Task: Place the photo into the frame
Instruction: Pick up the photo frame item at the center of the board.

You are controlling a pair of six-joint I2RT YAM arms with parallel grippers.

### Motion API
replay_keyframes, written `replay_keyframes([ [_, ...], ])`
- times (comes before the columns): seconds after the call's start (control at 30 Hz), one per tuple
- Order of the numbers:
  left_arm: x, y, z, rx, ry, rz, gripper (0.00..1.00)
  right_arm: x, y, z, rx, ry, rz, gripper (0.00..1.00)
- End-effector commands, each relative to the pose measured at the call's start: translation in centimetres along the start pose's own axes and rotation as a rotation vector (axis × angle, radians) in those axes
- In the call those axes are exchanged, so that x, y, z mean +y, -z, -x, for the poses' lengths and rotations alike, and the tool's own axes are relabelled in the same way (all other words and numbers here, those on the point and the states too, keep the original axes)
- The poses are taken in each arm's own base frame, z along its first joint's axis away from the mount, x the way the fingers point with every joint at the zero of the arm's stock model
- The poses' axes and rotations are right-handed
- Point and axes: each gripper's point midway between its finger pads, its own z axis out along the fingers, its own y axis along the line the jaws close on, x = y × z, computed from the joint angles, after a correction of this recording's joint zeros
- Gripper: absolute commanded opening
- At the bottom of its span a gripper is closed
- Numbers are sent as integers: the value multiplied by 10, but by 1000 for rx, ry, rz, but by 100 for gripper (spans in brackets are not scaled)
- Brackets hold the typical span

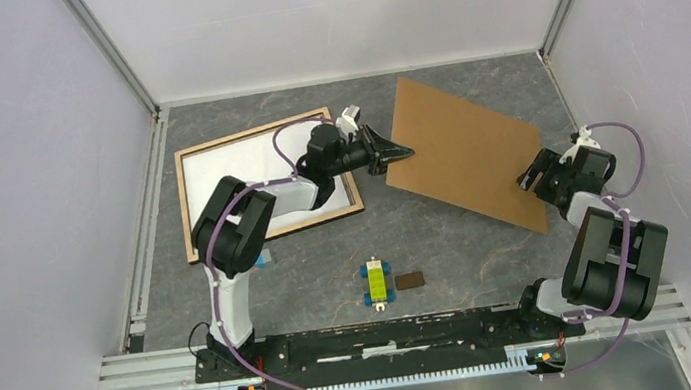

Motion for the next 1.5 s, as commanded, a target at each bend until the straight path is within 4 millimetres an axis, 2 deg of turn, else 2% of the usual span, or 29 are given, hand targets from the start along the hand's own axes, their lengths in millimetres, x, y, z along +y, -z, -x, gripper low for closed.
replay_keyframes([
  [0.0, -21, 7, -19, 56, -83, 80, 18, 15, 8, -45, 156, -20, 67, 76],
  [0.1, 13, 34, -7, -6, -241, 443, 20, 13, 12, -36, 135, 3, 40, 76],
  [0.17, 14, 44, -2, -5, -290, 513, 15, 13, 14, -30, 116, 15, 35, 77],
  [0.27, 5, 44, -8, 54, -293, 483, 2, 16, 18, -23, 100, 24, 34, 77],
  [0.37, -15, 46, -12, 79, -325, 452, 2, 18, 25, -11, 74, 47, 25, 76],
  [0.43, -36, 57, -5, 48, -390, 482, 2, 20, 32, 0, 49, 70, 15, 77],
  [0.57, -102, 100, 16, -103, -573, 562, 2, 29, 46, 24, -16, 112, 18, 77],
  [0.7, -182, 163, 28, -307, -767, 584, 2, 43, 50, 33, -43, 140, 46, 77],
  [0.8, -233, 214, 33, -459, -873, 618, 2, 53, 49, 32, -41, 155, 75, 77],
  [0.9, -268, 261, 33, -569, -953, 679, 2, 58, 48, 31, -35, 164, 92, 79],
  [0.97, -282, 297, 39, -664, -985, 772, 2, 61, 46, 30, -31, 169, 102, 79],
  [1.03, -287, 332, 45, -751, -1008, 899, 2, 63, 45, 27, -27, 172, 112, 79],
  [1.2, -277, 420, 54, -945, -976, 1323, 2, 69, 44, 25, -18, 186, 130, 79],
  [1.23, -273, 433, 53, -972, -948, 1399, 2, 71, 44, 25, -18, 190, 136, 79],
  [1.3, -266, 447, 50, -1008, -910, 1509, 2, 75, 43, 25, -13, 196, 146, 80],
  [1.37, -257, 453, 49, -1011, -903, 1627, 2, 79, 43, 25, -9, 200, 153, 81],
  [1.47, -238, 442, 54, -957, -912, 1755, 2, 82, 43, 25, -8, 207, 161, 82],
])
